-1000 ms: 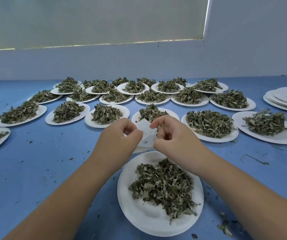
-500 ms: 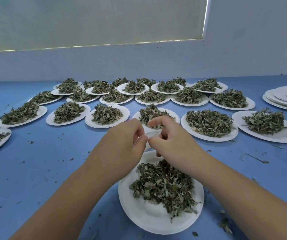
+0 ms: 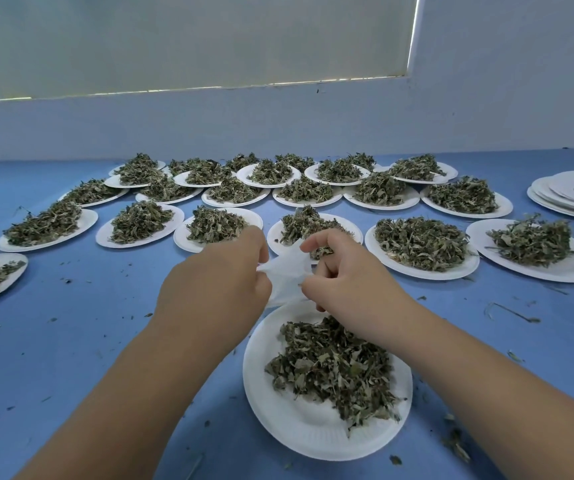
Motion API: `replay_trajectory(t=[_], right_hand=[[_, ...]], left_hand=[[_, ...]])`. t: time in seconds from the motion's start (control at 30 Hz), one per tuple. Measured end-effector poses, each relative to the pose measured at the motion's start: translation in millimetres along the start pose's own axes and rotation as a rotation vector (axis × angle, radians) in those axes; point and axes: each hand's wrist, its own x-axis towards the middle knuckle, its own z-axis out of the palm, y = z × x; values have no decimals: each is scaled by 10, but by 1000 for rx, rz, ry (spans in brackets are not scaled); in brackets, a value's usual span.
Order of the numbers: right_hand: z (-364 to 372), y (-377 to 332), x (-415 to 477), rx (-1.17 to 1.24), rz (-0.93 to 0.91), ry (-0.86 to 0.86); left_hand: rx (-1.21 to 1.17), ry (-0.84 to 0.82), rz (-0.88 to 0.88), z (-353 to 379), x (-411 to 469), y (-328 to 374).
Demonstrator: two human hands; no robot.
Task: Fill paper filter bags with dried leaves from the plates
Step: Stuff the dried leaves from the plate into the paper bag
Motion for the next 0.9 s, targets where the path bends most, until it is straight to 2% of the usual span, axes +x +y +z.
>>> replay_trajectory(t=[0.13,0.3,0.47,0.6,0.77,0.9], right_hand=[[0,-25,-6,6,20,-4],[-78,-33,-18,54,60,-34],[-141,-98,-50,64,64,-53],[-168,-139,-171,-198,-32,0],[-89,-255,-459,-547,-270,-236],[-2,-316,-566,-731,-352,-271]], left_hand=[[-106,197,57,-25,-25,30],[-415,44,180,-27,12,-63],[-624,54,121,-27,34,-79],[-609,142,21,-65,80,-161],[-539,156,12,-66,90,-219],[-515,140,25,-38,81,-196]])
